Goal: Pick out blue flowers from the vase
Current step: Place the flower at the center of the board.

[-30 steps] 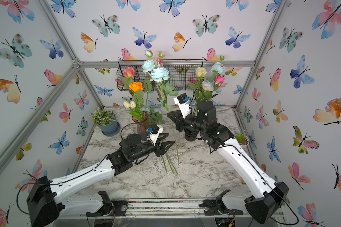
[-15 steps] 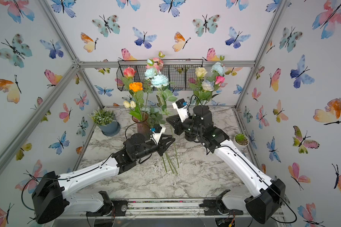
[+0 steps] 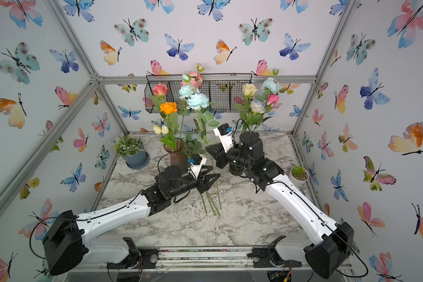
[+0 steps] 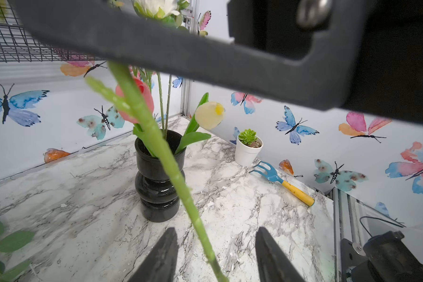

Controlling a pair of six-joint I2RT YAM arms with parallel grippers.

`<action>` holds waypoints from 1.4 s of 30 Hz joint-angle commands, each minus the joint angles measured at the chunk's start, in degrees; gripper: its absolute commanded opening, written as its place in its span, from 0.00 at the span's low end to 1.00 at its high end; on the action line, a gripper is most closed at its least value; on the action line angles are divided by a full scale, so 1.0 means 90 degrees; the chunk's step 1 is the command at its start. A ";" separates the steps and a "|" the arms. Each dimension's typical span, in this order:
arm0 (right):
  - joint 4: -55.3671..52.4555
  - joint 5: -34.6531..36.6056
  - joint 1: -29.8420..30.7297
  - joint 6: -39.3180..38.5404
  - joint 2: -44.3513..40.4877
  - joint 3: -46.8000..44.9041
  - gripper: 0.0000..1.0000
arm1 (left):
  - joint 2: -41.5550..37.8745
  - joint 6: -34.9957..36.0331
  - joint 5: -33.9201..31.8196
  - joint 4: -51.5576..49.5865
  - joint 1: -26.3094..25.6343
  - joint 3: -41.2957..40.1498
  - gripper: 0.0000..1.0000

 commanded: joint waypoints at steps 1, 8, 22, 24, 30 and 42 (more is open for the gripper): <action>0.0134 -0.0095 0.0054 0.0048 -0.0207 -0.0046 0.03 | 0.0006 0.0001 -0.0044 0.0161 -0.0017 0.0164 0.42; 0.0284 -0.0173 0.0074 0.0075 -0.0090 -0.0140 0.03 | -0.0057 0.0044 0.0030 0.0055 -0.0007 0.0213 0.16; 0.0394 0.0184 0.0074 -0.0057 -0.0266 -0.0333 0.28 | -0.0594 0.0083 -0.0118 -0.0113 -0.0007 -0.0021 0.00; 0.0359 0.0260 0.0074 -0.0077 -0.0283 -0.0339 0.37 | -0.0662 0.0069 -0.0145 -0.0119 -0.0007 -0.0041 0.00; 0.0215 0.0755 0.0074 -0.0393 -0.0974 -0.0738 0.46 | -0.0893 0.0030 -0.0323 -0.0300 0.0083 -0.0122 0.00; 0.0295 0.0123 0.0074 -0.0471 -0.1456 -0.2105 0.47 | -0.1300 -0.0194 -0.0177 -0.0355 0.0554 -0.0406 0.00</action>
